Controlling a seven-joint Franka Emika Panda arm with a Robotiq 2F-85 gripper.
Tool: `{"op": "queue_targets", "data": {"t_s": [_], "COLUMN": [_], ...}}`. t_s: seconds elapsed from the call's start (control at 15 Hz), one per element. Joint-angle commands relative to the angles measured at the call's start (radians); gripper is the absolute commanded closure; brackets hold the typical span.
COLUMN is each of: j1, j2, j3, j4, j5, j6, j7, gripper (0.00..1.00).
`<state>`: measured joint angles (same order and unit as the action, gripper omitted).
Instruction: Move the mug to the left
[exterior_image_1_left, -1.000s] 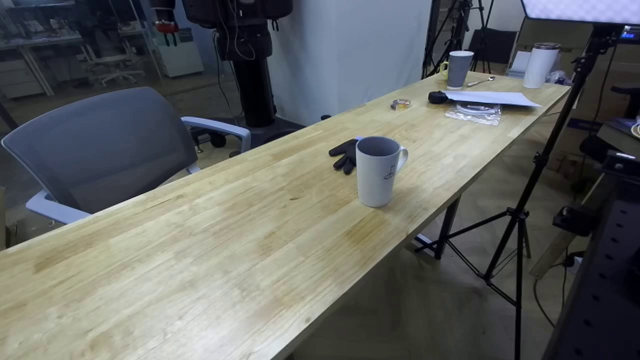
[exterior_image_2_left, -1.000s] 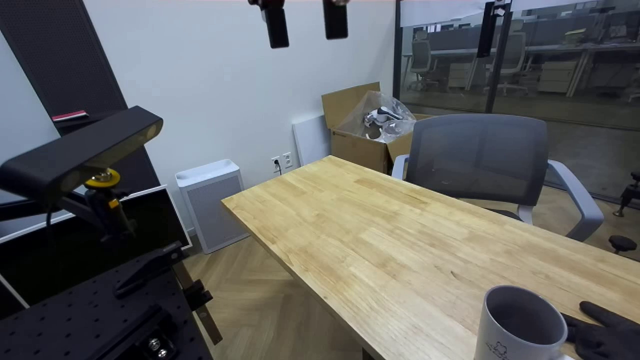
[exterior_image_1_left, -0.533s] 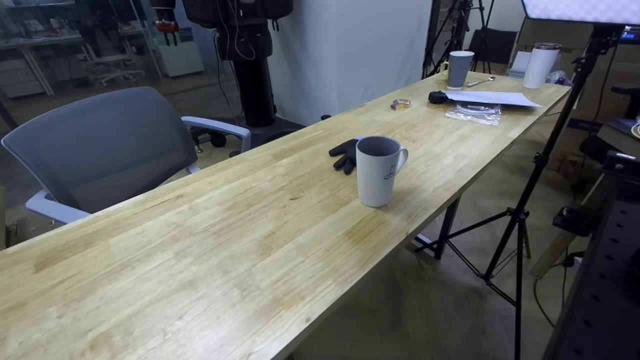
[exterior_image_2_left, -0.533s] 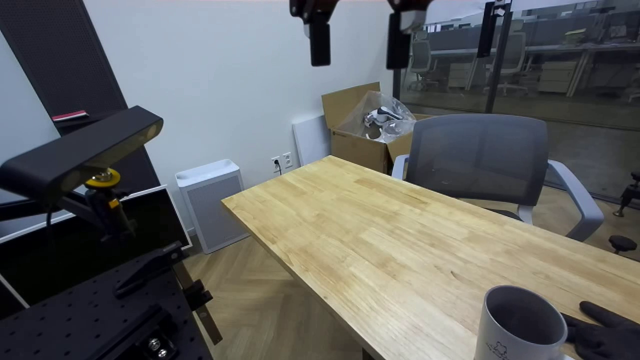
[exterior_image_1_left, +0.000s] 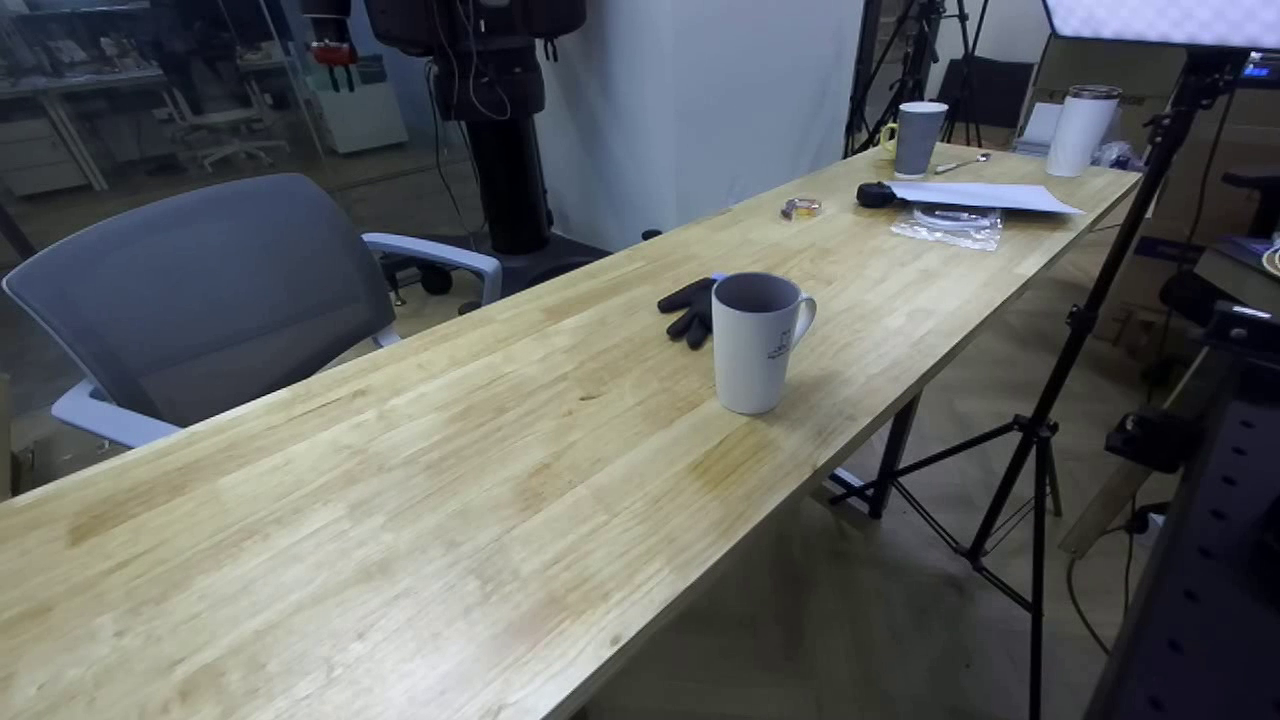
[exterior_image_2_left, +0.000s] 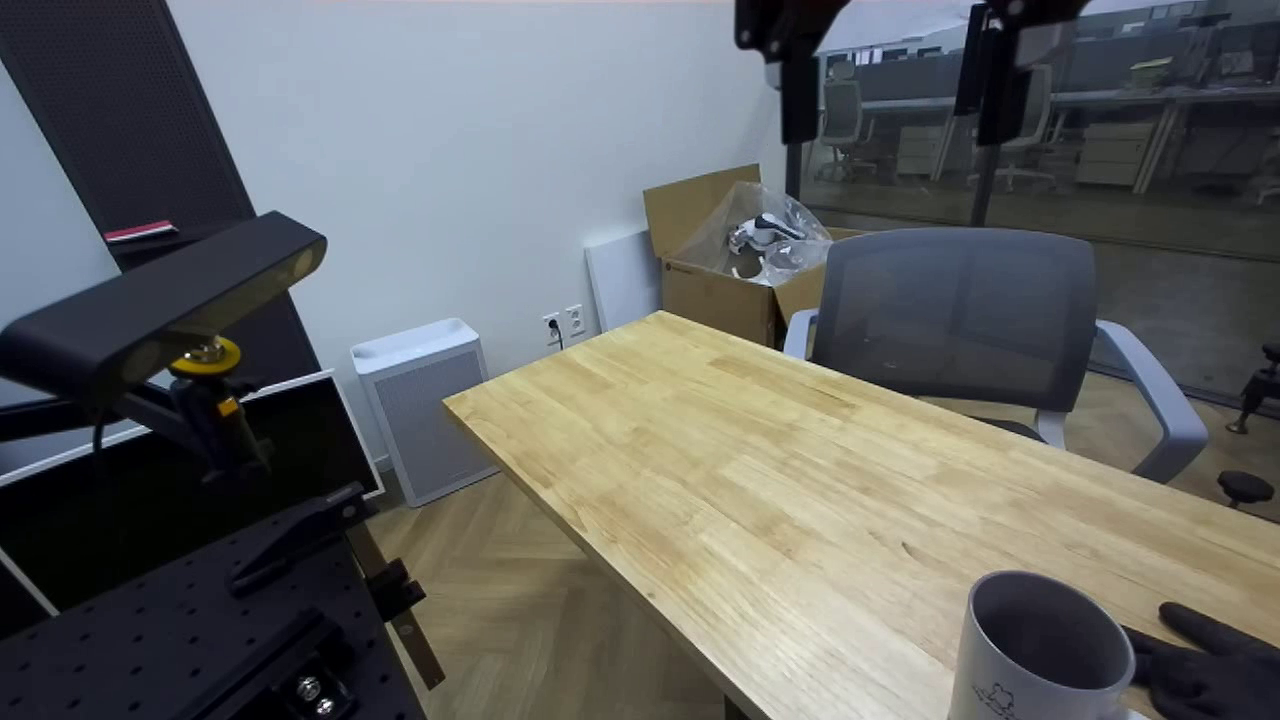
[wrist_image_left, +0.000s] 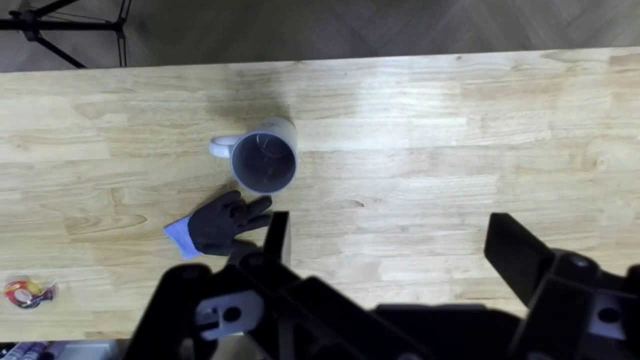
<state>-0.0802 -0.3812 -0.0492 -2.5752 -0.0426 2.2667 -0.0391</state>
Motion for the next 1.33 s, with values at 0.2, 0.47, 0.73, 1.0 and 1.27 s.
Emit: {"op": "queue_targets", "data": {"t_s": [0.2,0.47,0.73,1.0,1.27], "j1": [0.008,0.002,-0.016,-0.029,-0.026], "j2": [0.147,0.232,0.3,0.346,0.369], "j3": [0.005,-0.007,-0.029,-0.046,-0.045], "j4": [0.125,0.208,0.263,0.271,0.238], "j5": [-0.014,-0.005,-0.01,-0.015,-0.033], "j6": [0.107,0.096,0.091,0.091,0.104], "j7": [0.014,0.014,0.015,0.03,0.052], "gripper": [0.0,0.0,0.0,0.0,0.0]}}
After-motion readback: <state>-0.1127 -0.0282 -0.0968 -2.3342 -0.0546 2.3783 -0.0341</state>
